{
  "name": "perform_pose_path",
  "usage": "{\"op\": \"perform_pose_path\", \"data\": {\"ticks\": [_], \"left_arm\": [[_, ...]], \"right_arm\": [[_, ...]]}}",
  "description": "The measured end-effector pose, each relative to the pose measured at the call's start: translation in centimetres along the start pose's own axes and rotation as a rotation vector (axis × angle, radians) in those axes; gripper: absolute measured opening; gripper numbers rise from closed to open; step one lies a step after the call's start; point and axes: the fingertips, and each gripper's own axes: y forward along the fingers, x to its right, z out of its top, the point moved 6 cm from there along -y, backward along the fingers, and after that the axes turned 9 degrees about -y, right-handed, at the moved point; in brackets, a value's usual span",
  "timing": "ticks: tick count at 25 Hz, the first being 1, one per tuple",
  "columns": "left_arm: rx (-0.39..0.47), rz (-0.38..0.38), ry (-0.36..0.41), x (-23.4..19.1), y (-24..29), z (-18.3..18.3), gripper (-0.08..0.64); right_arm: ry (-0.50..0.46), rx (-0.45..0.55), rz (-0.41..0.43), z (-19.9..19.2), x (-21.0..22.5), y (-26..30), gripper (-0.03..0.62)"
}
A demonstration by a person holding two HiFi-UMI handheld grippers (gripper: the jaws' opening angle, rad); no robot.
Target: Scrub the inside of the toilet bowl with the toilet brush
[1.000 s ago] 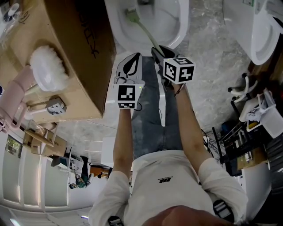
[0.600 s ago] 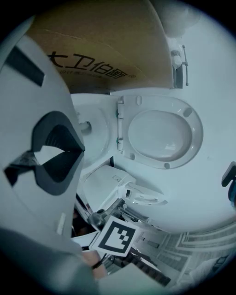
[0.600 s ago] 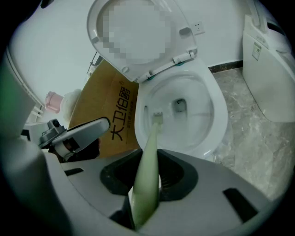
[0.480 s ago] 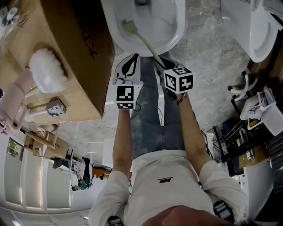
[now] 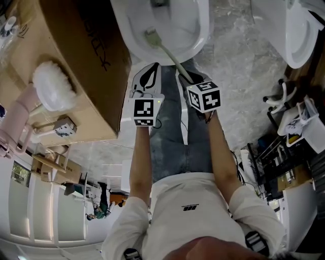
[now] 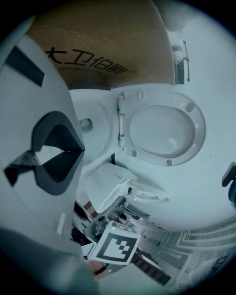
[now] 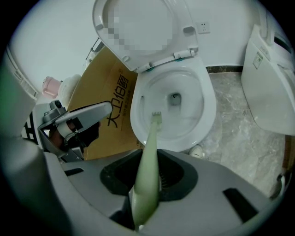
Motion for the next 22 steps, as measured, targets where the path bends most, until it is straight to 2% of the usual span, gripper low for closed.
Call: {"op": "perform_pose_path", "data": {"ticks": [10,22], "left_arm": [[-0.010,-0.018,0.003,0.6,0.6,-0.1,0.009],[-0.014,-0.027,0.011,0.9,1.2,0.4,0.009]], "right_arm": [[-0.060,-0.086,-0.097,-0.3,1.3,-1.3,0.091],[-0.106,-0.125,-0.181,-0.6,3.2,-2.8,0.091]]}}
